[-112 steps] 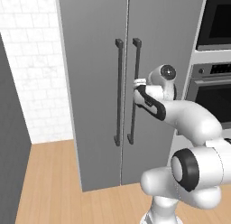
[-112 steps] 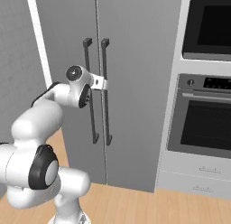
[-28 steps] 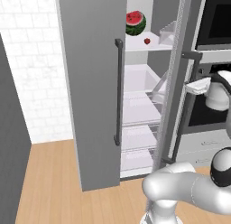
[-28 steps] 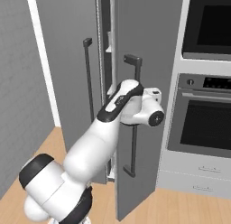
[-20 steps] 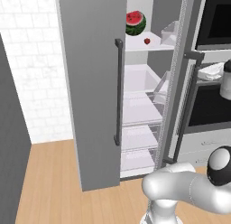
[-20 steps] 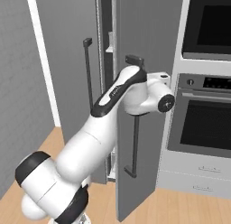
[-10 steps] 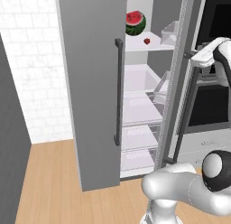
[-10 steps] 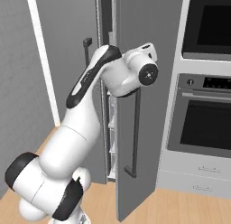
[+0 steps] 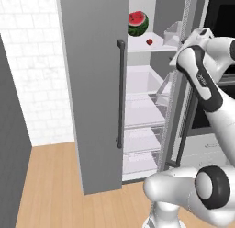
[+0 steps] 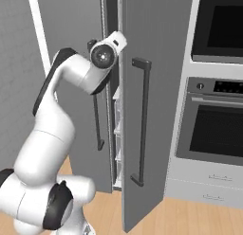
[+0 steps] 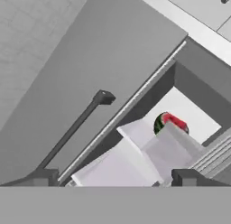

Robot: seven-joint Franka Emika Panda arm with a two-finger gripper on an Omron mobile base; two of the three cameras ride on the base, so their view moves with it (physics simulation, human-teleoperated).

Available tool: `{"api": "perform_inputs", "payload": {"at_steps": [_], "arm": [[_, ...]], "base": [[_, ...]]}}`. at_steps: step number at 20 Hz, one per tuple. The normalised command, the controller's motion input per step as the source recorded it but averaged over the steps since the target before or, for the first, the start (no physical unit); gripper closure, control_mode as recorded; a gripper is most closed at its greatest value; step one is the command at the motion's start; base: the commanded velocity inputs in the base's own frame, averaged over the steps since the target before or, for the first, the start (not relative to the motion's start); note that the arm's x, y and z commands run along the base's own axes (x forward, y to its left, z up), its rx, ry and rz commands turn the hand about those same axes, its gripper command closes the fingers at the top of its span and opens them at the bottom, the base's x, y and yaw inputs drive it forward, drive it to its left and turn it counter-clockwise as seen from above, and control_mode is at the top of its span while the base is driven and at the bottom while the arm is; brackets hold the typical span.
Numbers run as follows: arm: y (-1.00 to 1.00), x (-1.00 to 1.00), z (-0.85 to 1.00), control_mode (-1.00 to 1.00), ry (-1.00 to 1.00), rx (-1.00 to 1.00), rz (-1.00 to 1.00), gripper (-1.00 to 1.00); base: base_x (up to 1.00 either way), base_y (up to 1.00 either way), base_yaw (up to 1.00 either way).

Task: Take the strawberry from the fridge and place it on top of the pancake, located on the dining counter.

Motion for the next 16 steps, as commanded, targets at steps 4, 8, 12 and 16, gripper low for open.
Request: {"api": "perform_inputs", "payload": {"at_steps": [4,8,12,16], "arm": [[0.96,0.14,-0.01,-1.00,0.15,-0.29,-0.20,-1.00],[0.59,0.46,-0.24,-1.00,0.11,-0.27,-0.36,-1.00],[0.29,0.52,-0.40,-1.00,0.07,-0.24,-0.40,-1.00],[0.00,0.48,-0.42,-1.00,0.03,-0.19,-0.33,-1.00]], "base": [[0.00,0.00,0.00],[0.00,0.00,0.00],[0.00,0.00,0.00],[0.00,0.00,0.00]]}}
